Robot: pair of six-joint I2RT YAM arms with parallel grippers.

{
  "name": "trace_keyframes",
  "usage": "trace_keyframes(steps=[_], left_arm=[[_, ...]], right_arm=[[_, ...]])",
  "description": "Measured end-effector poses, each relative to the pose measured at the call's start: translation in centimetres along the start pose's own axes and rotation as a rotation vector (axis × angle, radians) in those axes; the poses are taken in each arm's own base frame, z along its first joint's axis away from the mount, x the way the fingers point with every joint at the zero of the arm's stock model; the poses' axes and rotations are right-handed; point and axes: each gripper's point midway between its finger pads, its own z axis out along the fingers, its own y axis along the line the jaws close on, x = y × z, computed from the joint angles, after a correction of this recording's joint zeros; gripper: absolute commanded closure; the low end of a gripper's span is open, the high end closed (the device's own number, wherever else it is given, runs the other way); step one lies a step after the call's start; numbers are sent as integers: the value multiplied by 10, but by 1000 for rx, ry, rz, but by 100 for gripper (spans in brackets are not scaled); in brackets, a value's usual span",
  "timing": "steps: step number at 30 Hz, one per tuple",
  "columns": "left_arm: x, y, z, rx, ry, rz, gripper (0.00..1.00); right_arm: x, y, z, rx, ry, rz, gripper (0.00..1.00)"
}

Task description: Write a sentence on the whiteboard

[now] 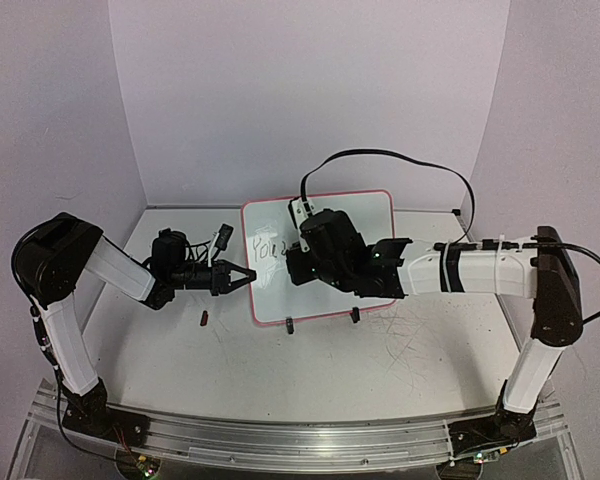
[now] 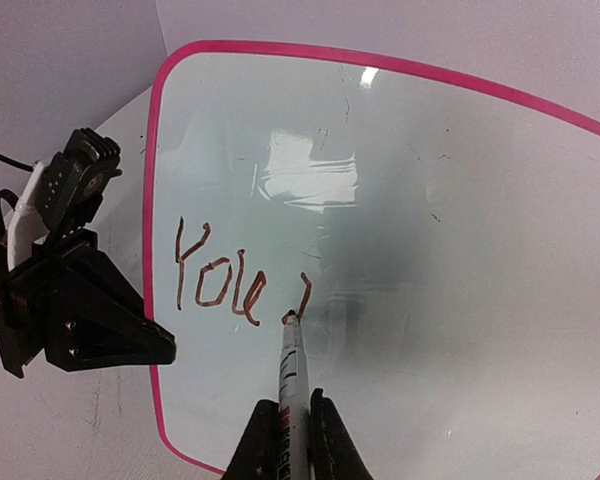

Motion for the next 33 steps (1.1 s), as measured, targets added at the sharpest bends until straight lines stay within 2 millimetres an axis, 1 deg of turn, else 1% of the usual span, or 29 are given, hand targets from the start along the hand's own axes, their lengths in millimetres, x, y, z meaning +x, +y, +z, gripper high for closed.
trace_keyframes(steps=[22, 29, 33], left_arm=[[0, 0, 0, -1, 0, 0, 100], [0, 0, 0, 0, 0, 0, 100], [0, 0, 0, 1, 0, 0, 100]], right_arm=[[-9, -6, 0, 37, -38, 4, 100], [-13, -13, -3, 59, -50, 15, 100], [-11, -16, -4, 64, -48, 21, 100]])
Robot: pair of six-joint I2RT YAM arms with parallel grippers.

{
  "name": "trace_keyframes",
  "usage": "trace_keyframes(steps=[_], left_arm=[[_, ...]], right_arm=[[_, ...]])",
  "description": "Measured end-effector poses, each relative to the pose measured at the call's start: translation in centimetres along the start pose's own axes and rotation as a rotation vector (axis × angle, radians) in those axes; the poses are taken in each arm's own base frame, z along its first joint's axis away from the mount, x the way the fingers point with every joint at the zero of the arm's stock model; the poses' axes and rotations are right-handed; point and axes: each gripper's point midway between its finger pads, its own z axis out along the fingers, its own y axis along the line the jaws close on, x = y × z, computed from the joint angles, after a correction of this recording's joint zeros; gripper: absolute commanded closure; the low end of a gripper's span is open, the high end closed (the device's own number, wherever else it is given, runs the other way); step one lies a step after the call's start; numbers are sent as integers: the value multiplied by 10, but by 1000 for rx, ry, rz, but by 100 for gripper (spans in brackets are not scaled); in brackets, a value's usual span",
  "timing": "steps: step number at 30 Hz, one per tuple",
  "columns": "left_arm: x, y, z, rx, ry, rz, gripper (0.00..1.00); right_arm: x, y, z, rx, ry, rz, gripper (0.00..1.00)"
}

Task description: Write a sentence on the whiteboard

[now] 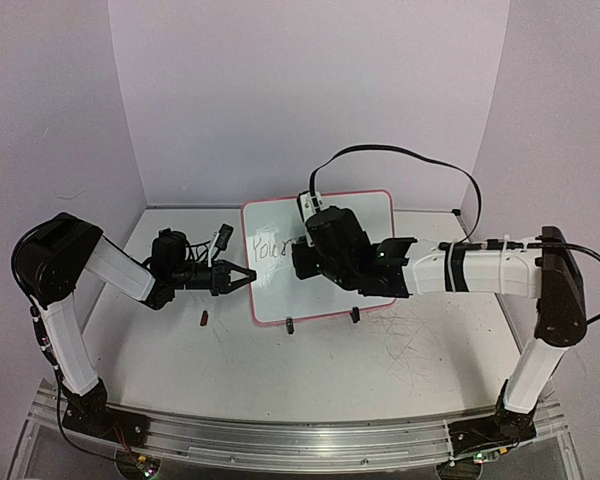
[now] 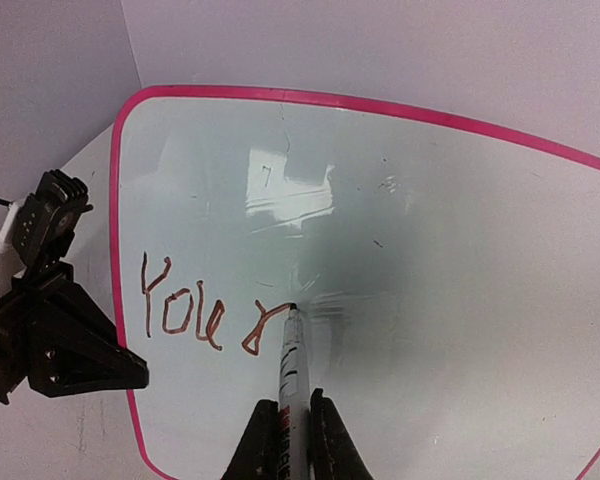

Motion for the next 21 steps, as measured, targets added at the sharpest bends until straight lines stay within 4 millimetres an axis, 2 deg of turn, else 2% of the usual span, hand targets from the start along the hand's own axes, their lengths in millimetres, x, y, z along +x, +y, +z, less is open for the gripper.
trace_keyframes(steps=[13, 21], left_arm=[[0, 0, 0, 0, 0, 0, 100], [0, 0, 0, 0, 1, -1, 100]], right_arm=[[18, -3, -4, -9, 34, 16, 100], [22, -2, -4, -17, 47, 26, 100]])
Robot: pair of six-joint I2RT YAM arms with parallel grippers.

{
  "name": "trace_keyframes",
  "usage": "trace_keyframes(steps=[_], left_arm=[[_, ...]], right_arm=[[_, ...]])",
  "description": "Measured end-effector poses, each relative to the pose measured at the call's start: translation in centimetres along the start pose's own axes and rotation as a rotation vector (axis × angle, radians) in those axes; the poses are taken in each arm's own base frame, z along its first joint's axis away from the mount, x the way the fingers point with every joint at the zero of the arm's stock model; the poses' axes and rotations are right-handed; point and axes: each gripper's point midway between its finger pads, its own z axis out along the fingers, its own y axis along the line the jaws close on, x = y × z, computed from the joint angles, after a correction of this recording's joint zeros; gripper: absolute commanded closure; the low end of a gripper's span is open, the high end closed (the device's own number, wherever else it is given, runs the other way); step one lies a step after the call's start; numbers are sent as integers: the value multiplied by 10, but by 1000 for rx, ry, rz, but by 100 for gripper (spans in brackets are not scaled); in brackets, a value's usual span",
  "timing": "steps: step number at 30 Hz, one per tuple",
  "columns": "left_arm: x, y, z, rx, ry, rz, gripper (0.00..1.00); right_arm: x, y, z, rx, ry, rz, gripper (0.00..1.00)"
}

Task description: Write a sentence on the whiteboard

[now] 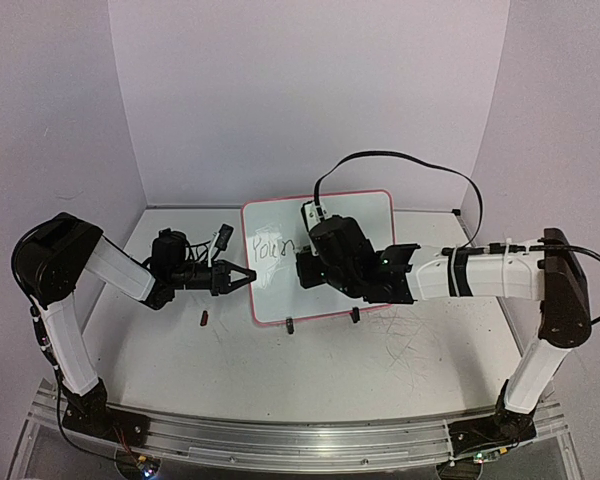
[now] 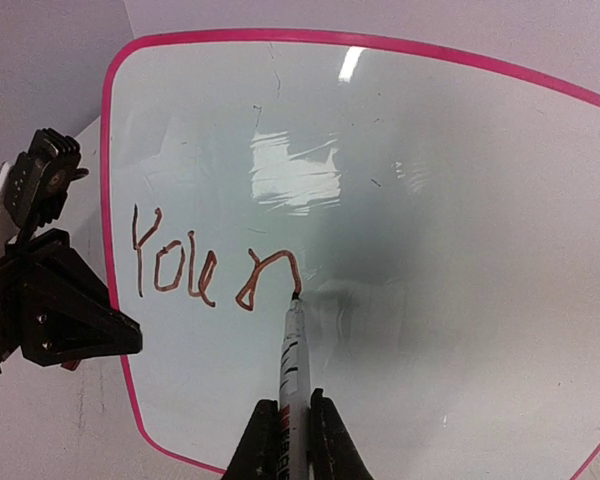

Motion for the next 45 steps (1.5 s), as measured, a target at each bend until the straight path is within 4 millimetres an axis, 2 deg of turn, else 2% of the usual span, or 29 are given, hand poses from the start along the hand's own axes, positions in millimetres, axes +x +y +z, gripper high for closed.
trace_keyframes(steps=[15, 28, 45], left_arm=[[0, 0, 0, 0, 0, 0, 100], [0, -1, 0, 8, 2, 3, 100], [0, -1, 0, 7, 2, 3, 100]], right_arm=[[3, 1, 0, -8, 12, -1, 100], [-19, -3, -2, 18, -31, -8, 100], [-21, -6, -1, 31, -39, -4, 100]])
